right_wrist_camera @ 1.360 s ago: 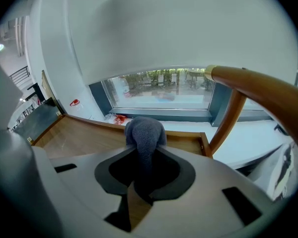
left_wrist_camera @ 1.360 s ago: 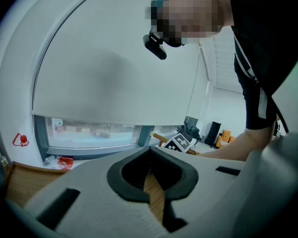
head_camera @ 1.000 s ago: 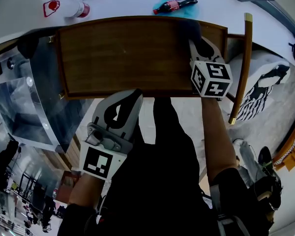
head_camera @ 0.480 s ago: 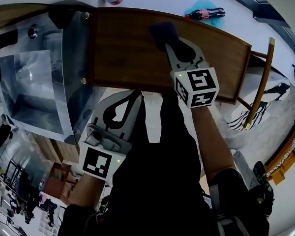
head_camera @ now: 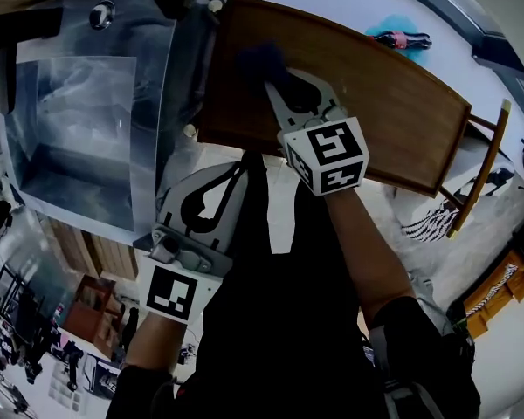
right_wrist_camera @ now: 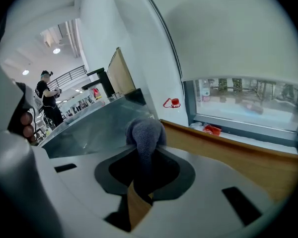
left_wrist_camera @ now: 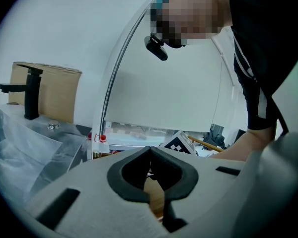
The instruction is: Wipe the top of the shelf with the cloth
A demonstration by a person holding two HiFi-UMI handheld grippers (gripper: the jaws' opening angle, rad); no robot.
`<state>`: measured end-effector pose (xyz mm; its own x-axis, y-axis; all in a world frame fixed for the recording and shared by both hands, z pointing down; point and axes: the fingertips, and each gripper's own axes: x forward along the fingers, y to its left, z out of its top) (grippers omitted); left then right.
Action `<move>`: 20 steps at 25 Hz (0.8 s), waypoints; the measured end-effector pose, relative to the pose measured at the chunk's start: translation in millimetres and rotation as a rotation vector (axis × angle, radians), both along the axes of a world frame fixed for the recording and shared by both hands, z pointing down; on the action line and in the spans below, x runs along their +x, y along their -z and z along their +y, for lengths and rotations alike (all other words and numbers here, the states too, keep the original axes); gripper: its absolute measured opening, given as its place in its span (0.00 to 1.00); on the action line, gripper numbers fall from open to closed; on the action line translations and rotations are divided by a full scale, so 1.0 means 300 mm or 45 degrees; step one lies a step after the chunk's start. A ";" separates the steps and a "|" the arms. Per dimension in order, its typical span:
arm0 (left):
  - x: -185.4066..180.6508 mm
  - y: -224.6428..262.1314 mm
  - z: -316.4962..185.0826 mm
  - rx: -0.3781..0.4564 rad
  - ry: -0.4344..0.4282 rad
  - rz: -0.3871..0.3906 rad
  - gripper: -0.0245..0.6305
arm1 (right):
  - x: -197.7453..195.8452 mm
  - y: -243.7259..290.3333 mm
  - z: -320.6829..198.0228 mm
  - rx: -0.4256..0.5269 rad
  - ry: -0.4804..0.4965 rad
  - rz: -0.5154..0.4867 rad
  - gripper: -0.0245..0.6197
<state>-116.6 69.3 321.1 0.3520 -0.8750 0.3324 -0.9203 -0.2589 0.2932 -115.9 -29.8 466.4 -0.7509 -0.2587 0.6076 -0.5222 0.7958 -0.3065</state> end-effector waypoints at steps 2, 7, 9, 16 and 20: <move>-0.035 -0.012 0.020 -0.007 0.013 0.003 0.07 | -0.041 -0.019 0.023 -0.010 0.023 0.004 0.14; -0.083 -0.034 0.050 -0.013 0.024 0.017 0.07 | -0.119 -0.064 0.067 -0.041 0.064 0.012 0.14; -0.093 -0.038 0.055 -0.013 0.025 0.022 0.07 | -0.139 -0.081 0.077 -0.049 0.068 0.020 0.14; -0.113 -0.061 0.068 -0.032 0.020 0.026 0.07 | -0.148 -0.127 0.086 -0.070 0.059 0.049 0.14; -0.100 -0.069 0.066 -0.037 0.011 0.028 0.07 | -0.128 -0.147 0.079 -0.086 0.040 0.062 0.14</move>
